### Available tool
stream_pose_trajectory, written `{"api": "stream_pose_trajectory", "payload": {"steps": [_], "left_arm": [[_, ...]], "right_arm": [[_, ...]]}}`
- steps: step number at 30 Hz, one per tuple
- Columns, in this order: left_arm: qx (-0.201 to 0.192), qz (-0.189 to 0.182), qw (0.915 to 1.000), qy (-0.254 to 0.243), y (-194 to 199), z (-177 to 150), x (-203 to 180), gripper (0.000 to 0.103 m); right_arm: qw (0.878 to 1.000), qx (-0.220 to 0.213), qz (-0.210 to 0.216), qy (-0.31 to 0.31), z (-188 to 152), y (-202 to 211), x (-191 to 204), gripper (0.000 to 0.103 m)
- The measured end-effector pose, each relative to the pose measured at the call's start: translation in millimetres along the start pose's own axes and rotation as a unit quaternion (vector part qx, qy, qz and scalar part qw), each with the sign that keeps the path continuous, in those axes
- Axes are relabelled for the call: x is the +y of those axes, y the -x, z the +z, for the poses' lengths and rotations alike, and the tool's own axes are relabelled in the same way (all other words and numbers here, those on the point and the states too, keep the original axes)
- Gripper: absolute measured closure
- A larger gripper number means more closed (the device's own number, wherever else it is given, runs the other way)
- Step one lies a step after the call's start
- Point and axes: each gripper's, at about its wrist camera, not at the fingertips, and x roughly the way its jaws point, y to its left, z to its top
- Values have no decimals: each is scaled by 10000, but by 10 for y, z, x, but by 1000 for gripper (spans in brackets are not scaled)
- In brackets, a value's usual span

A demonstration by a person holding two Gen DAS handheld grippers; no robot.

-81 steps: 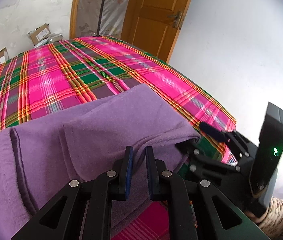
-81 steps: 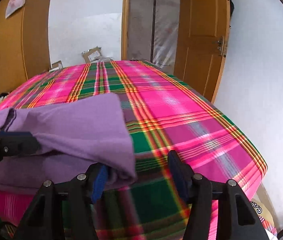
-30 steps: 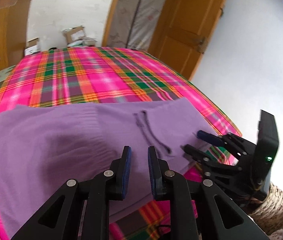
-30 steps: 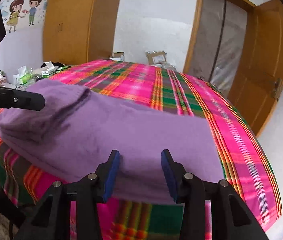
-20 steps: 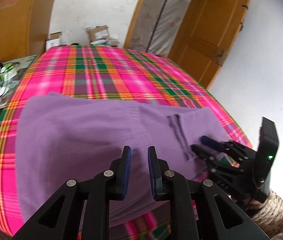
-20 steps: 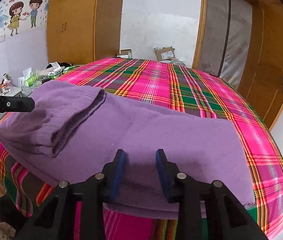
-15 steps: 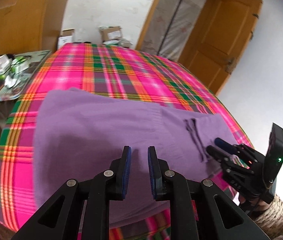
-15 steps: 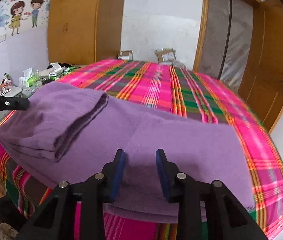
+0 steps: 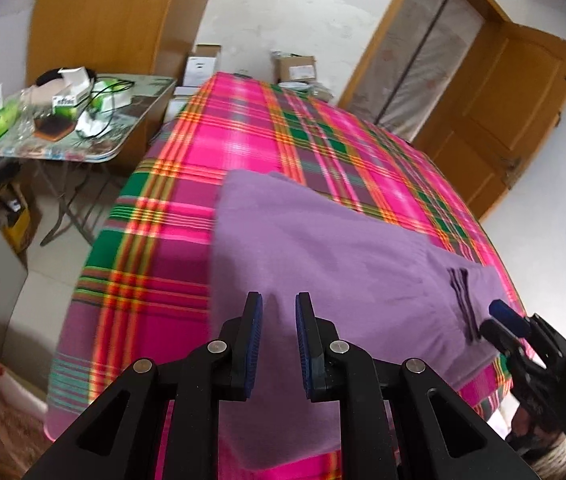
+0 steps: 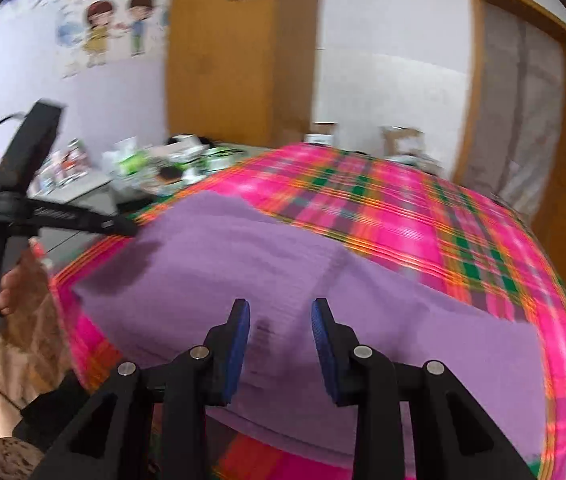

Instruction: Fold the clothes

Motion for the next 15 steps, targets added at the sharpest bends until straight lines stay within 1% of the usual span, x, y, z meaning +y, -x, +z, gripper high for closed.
{"api": "stream_pose_trajectory", "payload": {"steps": [2, 5, 6, 8, 10, 11, 13, 14, 15], "left_arm": [[12, 44, 10000, -12, 5, 25, 66, 86], [67, 153, 9997, 157, 7, 59, 222, 86], [81, 200, 9995, 216, 13, 62, 266, 86], [116, 222, 9994, 252, 0, 79, 345, 86], [156, 242, 9992, 289, -22, 96, 414, 86], [180, 258, 9990, 317, -38, 105, 442, 86], [225, 234, 9989, 342, -71, 119, 491, 86], [243, 175, 9990, 331, -87, 123, 508, 85], [267, 100, 9990, 336, -102, 125, 524, 82]], "right_arm": [[9992, 39, 344, 211, 51, -117, 211, 69], [9946, 8, 918, 486, 99, -254, 540, 69], [9928, 22, 1047, 579, 104, -293, 651, 69], [9886, 52, 1295, 761, 111, -372, 868, 65], [9847, 74, 1493, 896, 106, -441, 1037, 59], [9826, 48, 1621, 910, 105, -457, 1086, 58], [9765, 41, 1968, 875, 102, -498, 1178, 52], [9756, 75, 2014, 871, 101, -520, 1208, 51], [9766, 115, 1953, 896, 101, -553, 1250, 51]]}}
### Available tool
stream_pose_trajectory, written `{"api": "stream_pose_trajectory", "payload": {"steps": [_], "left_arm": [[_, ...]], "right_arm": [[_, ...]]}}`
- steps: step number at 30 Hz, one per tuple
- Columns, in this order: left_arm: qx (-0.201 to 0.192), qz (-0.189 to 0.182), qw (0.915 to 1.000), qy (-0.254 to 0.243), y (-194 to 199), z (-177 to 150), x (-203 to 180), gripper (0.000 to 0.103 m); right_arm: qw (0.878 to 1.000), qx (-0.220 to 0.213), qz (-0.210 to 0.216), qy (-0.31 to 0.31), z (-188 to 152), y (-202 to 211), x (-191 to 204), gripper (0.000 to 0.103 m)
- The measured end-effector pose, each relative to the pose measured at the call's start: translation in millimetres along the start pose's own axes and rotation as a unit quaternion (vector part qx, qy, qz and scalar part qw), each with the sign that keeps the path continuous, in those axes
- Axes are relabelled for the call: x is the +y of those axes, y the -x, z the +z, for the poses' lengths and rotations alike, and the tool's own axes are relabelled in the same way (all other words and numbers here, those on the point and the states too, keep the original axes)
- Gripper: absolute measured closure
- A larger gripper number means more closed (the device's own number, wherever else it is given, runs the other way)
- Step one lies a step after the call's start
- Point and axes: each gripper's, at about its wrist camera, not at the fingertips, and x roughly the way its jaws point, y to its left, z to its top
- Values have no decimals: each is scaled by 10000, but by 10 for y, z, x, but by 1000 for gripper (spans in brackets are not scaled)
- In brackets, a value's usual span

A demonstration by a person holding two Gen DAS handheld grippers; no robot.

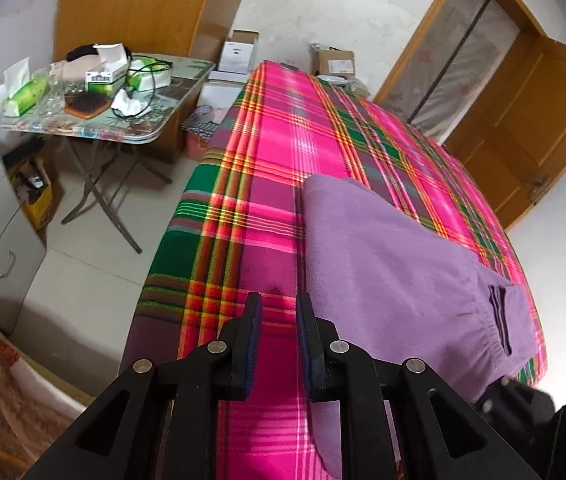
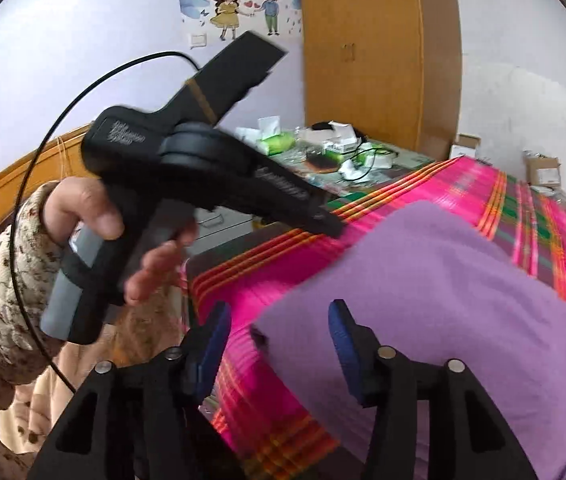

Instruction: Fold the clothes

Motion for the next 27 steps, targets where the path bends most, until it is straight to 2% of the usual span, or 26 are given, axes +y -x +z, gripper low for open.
{"api": "stream_pose_trajectory", "payload": {"steps": [5, 10, 13, 19, 22, 24, 27], "left_arm": [[212, -129, 9997, 24, -127, 51, 37, 80], [344, -265, 9991, 31, -237, 139, 27, 79], [416, -229, 9989, -2, -297, 197, 8, 73], [511, -281, 9983, -90, -408, 342, -54, 73], [397, -635, 9972, 22, -391, 414, -56, 72], [417, -868, 9953, 99, -399, 445, -44, 62], [496, -945, 9940, 238, -444, 482, -17, 57]], "right_arm": [[9975, 291, -595, 228, -27, -224, 117, 51], [9944, 322, -927, 381, -68, -302, 211, 51], [9923, 319, -1090, 496, -82, -341, 270, 51], [9938, 308, -1031, 279, -99, -339, 239, 51], [9936, 290, -1054, 300, -117, -338, 254, 51], [9936, 278, -1052, 301, -126, -339, 258, 51], [9937, 257, -1049, 292, -139, -341, 266, 51]]}}
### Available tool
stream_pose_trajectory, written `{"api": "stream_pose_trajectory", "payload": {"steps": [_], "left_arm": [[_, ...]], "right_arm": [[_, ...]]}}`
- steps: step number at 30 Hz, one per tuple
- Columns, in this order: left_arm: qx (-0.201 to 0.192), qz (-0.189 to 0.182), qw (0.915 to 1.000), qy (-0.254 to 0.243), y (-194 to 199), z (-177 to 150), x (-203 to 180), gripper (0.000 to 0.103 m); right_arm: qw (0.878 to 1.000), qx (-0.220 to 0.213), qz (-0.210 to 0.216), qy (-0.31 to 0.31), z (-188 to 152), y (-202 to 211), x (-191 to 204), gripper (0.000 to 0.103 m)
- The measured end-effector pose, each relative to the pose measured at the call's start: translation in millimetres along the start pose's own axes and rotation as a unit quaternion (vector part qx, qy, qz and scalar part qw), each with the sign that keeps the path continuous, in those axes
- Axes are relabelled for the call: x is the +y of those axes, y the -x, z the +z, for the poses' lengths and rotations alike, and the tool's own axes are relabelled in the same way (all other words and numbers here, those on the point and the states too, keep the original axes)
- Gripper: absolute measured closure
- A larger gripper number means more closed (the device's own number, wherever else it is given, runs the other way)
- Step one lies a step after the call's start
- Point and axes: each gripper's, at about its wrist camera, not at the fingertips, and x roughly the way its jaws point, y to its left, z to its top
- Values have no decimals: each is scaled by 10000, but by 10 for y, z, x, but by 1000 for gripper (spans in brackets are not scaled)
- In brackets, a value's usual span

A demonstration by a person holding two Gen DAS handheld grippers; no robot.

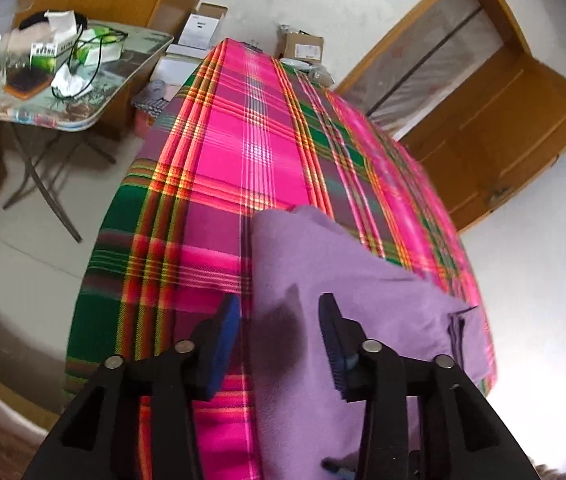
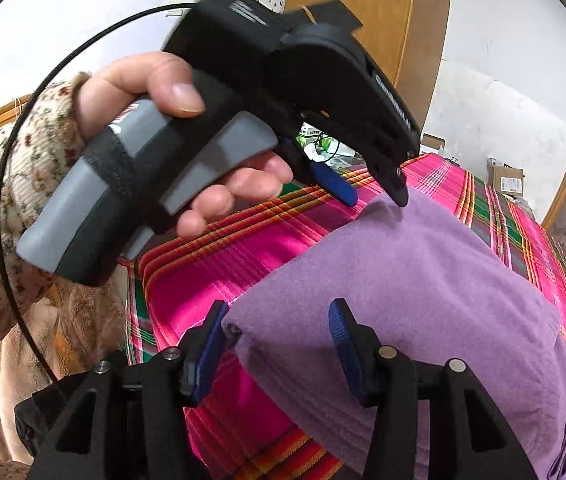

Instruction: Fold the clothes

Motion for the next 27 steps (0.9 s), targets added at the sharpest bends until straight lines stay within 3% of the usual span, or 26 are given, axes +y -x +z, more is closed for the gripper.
{"api": "stream_pose_trajectory", "payload": {"steps": [10, 17, 20, 27], "left_arm": [[131, 287, 9994, -104, -252, 244, -37, 57], [99, 6, 10000, -8, -373, 398, -13, 58], [113, -64, 9998, 151, -424, 438, 2, 64], [215, 175, 9995, -165, -444, 453, -19, 83]], "right_arm": [[10000, -54, -21, -38, -7, -70, -20, 51], [10000, -64, -22, -48, -21, -90, -29, 51], [9999, -86, -36, -52, -30, -101, -39, 54], [9998, -102, -163, -60, -74, -76, -81, 70]]}}
